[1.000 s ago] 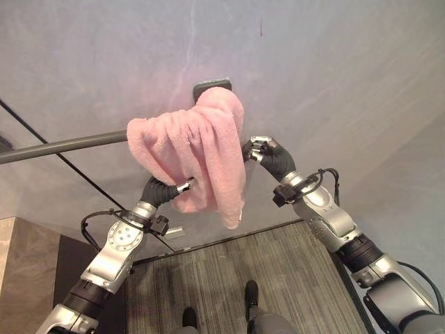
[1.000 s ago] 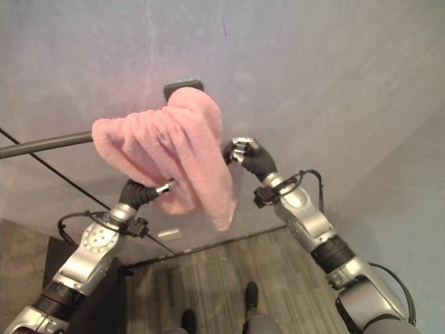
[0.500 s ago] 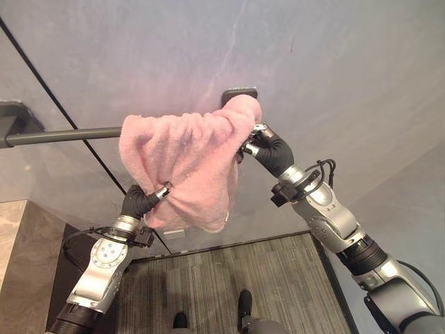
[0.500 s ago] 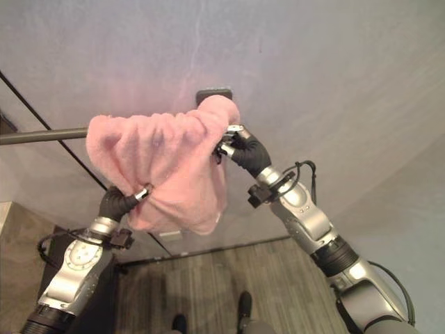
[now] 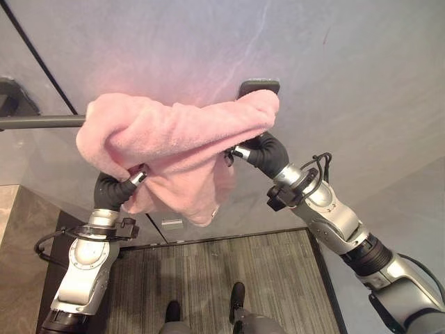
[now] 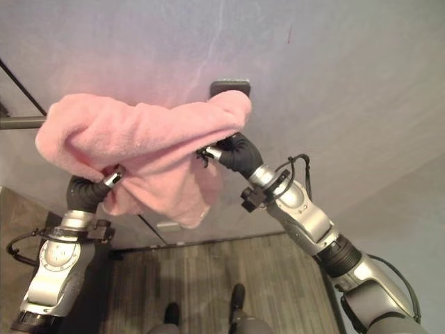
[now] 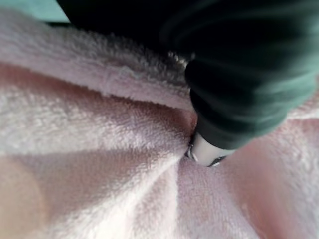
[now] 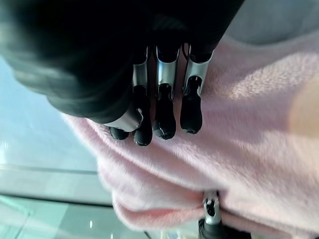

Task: Put brush and paste in cup on sink, flatten towel.

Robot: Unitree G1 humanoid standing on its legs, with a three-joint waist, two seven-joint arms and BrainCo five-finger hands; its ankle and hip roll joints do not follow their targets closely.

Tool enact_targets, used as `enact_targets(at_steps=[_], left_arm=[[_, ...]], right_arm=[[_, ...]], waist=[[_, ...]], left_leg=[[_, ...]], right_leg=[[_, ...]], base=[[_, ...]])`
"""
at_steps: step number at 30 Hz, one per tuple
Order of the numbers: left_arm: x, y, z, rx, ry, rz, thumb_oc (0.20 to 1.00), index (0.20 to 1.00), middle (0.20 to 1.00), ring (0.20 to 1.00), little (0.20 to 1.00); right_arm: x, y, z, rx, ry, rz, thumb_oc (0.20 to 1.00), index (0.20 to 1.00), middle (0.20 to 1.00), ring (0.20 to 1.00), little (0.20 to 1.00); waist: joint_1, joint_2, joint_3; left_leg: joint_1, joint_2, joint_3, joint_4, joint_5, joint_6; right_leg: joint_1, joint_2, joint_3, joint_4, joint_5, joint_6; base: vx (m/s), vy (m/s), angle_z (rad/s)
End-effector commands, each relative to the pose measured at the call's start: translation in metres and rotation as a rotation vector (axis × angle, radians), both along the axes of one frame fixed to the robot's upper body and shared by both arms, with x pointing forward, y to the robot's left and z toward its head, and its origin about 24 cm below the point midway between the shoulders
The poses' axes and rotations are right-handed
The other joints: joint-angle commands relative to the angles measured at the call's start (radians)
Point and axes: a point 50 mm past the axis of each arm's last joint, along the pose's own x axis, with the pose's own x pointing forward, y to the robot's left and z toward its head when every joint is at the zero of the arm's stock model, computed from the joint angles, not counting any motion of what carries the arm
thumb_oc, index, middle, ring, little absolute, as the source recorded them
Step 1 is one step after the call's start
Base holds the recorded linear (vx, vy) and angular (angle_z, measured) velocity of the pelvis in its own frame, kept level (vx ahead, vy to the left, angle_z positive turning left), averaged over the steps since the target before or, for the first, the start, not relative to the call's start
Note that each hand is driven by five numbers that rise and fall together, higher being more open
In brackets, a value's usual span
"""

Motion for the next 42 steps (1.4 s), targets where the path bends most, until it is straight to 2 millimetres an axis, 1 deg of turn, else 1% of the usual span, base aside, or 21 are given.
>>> enact_targets(at_steps=[1,2,5,6,7,9,14,15,17,19,22,25,28,31,33,35,36,38,39,40,42], left_arm=[[0.000,0.011,-0.010,-0.009,0.031,0.052,0.200,0.200,0.200,0.200,0.200],[0.003,0.012,-0.017,0.031,0.061,0.080,0.200,0.200,0.200,0.200,0.200],[0.004,0.007,-0.012,0.030,0.037,0.059,0.200,0.200,0.200,0.200,0.200],[0.004,0.005,-0.007,0.023,0.015,0.050,0.200,0.200,0.200,0.200,0.200],[0.003,0.004,-0.002,0.014,-0.009,0.046,0.200,0.200,0.200,0.200,0.200],[-0.004,-0.001,0.019,-0.027,-0.109,0.014,0.200,0.200,0.200,0.200,0.200],[-0.014,-0.017,0.052,-0.059,-0.267,-0.088,0.200,0.200,0.200,0.200,0.200],[-0.014,-0.017,0.052,-0.059,-0.267,-0.088,0.200,0.200,0.200,0.200,0.200],[-0.020,-0.027,0.072,-0.049,-0.359,-0.154,0.200,0.200,0.200,0.200,0.200],[-0.024,-0.034,0.082,-0.054,-0.406,-0.202,0.200,0.200,0.200,0.200,0.200],[-0.025,-0.036,0.080,-0.062,-0.395,-0.213,0.200,0.200,0.200,0.200,0.200],[-0.025,-0.031,0.069,-0.053,-0.337,-0.180,0.200,0.200,0.200,0.200,0.200],[-0.022,-0.021,0.052,-0.078,-0.251,-0.128,0.200,0.200,0.200,0.200,0.200],[-0.019,-0.003,0.024,-0.079,-0.117,-0.017,0.200,0.200,0.200,0.200,0.200],[-0.018,0.000,0.021,-0.073,-0.101,-0.002,0.200,0.200,0.200,0.200,0.200],[-0.016,0.006,0.012,-0.058,-0.060,0.044,0.200,0.200,0.200,0.200,0.200],[-0.016,0.008,0.011,-0.052,-0.058,0.057,0.200,0.200,0.200,0.200,0.200],[-0.015,0.007,0.009,-0.044,-0.047,0.059,0.200,0.200,0.200,0.200,0.200],[-0.016,0.008,0.006,-0.031,-0.036,0.064,0.200,0.200,0.200,0.200,0.200],[-0.016,0.008,0.006,-0.031,-0.035,0.062,0.200,0.200,0.200,0.200,0.200],[-0.016,0.010,0.002,-0.013,-0.017,0.073,0.200,0.200,0.200,0.200,0.200]], right_arm=[[-0.015,0.015,0.048,-0.043,-0.277,0.075,0.200,0.200,0.200,0.200,0.200],[-0.009,0.016,0.044,-0.067,-0.284,0.022,0.200,0.200,0.200,0.200,0.200],[-0.013,0.021,0.046,0.001,-0.263,0.058,0.200,0.200,0.200,0.200,0.200],[-0.018,0.023,0.051,0.024,-0.287,0.079,0.200,0.200,0.200,0.200,0.200],[-0.022,0.023,0.056,0.044,-0.315,0.076,0.200,0.200,0.200,0.200,0.200],[-0.040,0.015,0.077,0.132,-0.419,0.099,0.200,0.200,0.200,0.200,0.200],[-0.058,0.004,0.086,0.248,-0.471,0.108,0.200,0.200,0.200,0.200,0.200],[-0.058,0.003,0.086,0.249,-0.471,0.107,0.200,0.200,0.200,0.200,0.200],[-0.071,0.001,0.090,0.253,-0.520,0.137,0.200,0.200,0.200,0.200,0.200],[-0.075,-0.001,0.090,0.236,-0.524,0.154,0.200,0.200,0.200,0.200,0.200],[-0.077,-0.004,0.085,0.194,-0.507,0.161,0.200,0.200,0.200,0.200,0.200],[-0.071,-0.002,0.074,0.130,-0.442,0.167,0.200,0.200,0.200,0.200,0.200],[-0.061,0.007,0.056,0.060,-0.340,0.184,0.200,0.200,0.200,0.200,0.200],[-0.048,0.013,0.032,-0.023,-0.244,0.154,0.200,0.200,0.200,0.200,0.200],[-0.048,0.012,0.030,-0.041,-0.250,0.145,0.200,0.200,0.200,0.200,0.200],[-0.042,0.004,0.019,-0.035,-0.228,0.048,0.818,0.818,0.818,0.818,0.818],[-0.042,-0.002,0.018,-0.032,-0.240,0.003,1.000,1.000,1.000,1.000,1.000],[-0.040,-0.014,0.006,-0.005,-0.190,-0.071,1.000,1.000,1.000,1.000,1.000],[-0.039,-0.021,-0.004,-0.003,-0.139,-0.096,1.000,1.000,1.000,1.000,1.000],[-0.039,-0.021,-0.004,-0.002,-0.138,-0.097,1.000,1.000,1.000,1.000,1.000],[-0.040,-0.037,-0.019,-0.047,-0.095,-0.171,1.000,1.000,1.000,1.000,1.000]], waist=[[0.018,-0.023,-0.014],[0.017,-0.023,-0.012],[0.016,-0.022,-0.010],[0.015,-0.023,-0.012],[0.013,-0.024,-0.014],[0.005,-0.025,-0.017],[-0.018,-0.027,-0.028],[-0.017,-0.028,-0.028],[-0.033,-0.028,-0.034],[-0.042,-0.031,-0.038],[-0.051,-0.036,-0.045],[-0.050,-0.037,-0.046],[-0.040,-0.041,-0.039],[-0.019,-0.047,-0.022],[-0.015,-0.049,-0.019],[-0.011,-0.052,-0.010],[-0.013,-0.053,-0.009],[-0.018,-0.053,-0.006],[-0.020,-0.055,-0.005],[-0.019,-0.055,-0.006],[-0.027,-0.057,-0.007]], left_leg=[[-0.049,-0.017,0.021,0.002,0.067,0.006],[-0.047,-0.019,0.024,0.002,0.065,0.009],[-0.041,-0.019,0.029,0.002,0.062,0.013],[-0.038,-0.019,0.031,0.002,0.060,0.014],[-0.035,-0.020,0.032,0.002,0.058,0.015],[-0.031,-0.020,0.034,0.002,0.053,0.017],[-0.015,-0.019,0.043,0.002,0.042,0.020],[-0.015,-0.019,0.043,0.002,0.042,0.020],[-0.005,-0.019,0.049,0.002,0.036,0.022],[0.003,-0.018,0.055,0.002,0.032,0.022],[0.012,-0.019,0.062,0.002,0.026,0.024],[0.014,-0.020,0.066,0.002,0.026,0.027],[0.010,-0.023,0.068,0.002,0.028,0.031],[-0.002,-0.029,0.064,0.002,0.033,0.035],[-0.006,-0.031,0.062,0.002,0.034,0.037],[-0.017,-0.036,0.059,0.002,0.034,0.040],[-0.021,-0.037,0.060,0.002,0.035,0.041],[-0.025,-0.039,0.061,0.002,0.035,0.043],[-0.027,-0.040,0.063,0.002,0.035,0.044],[-0.027,-0.040,0.063,0.002,0.035,0.044],[-0.028,-0.043,0.065,0.002,0.034,0.047]], right_leg=[[0.070,-0.086,0.043,0.000,-0.068,0.122],[0.071,-0.087,0.046,0.000,-0.067,0.122],[0.072,-0.088,0.051,0.000,-0.067,0.123],[0.073,-0.088,0.054,0.000,-0.068,0.124],[0.075,-0.088,0.057,0.000,-0.069,0.125],[0.078,-0.087,0.061,0.000,-0.071,0.126],[0.085,-0.085,0.069,0.000,-0.071,0.128],[0.086,-0.085,0.069,0.000,-0.072,0.128],[0.088,-0.083,0.077,0.006,-0.073,0.129],[0.090,-0.083,0.079,0.008,-0.075,0.130],[0.094,-0.084,0.084,0.007,-0.074,0.132],[0.094,-0.086,0.088,0.006,-0.072,0.133],[0.089,-0.088,0.087,0.002,-0.066,0.135],[0.080,-0.092,0.084,0.000,-0.056,0.137],[0.078,-0.094,0.082,0.000,-0.055,0.138],[0.070,-0.100,0.080,0.000,-0.049,0.143],[0.067,-0.101,0.078,0.000,-0.047,0.145],[0.061,-0.105,0.079,0.000,-0.043,0.147],[0.059,-0.106,0.081,0.000,-0.041,0.149],[0.058,-0.106,0.081,0.000,-0.041,0.149],[0.055,-0.108,0.085,0.000,-0.038,0.151]], base=[[0.01,0.032,-0.02],[0.00,0.000,0.00],[0.01,0.014,-0.03],[0.03,0.021,-0.08],[0.04,0.019,-0.08],[0.04,0.014,-0.05],[0.03,0.013,-0.02],[0.02,0.014,-0.04],[0.03,0.025,-0.06],[0.03,0.024,-0.08],[0.02,0.023,-0.08],[0.00,0.022,-0.06],[-0.01,0.008,-0.01],[-0.05,0.029,-0.02],[-0.02,0.009,0.01],[-0.04,0.026,0.02],[-0.03,0.033,0.03],[-0.03,0.037,0.02],[0.00,0.000,0.00],[0.00,0.000,0.00],[0.00,0.016,0.00]])
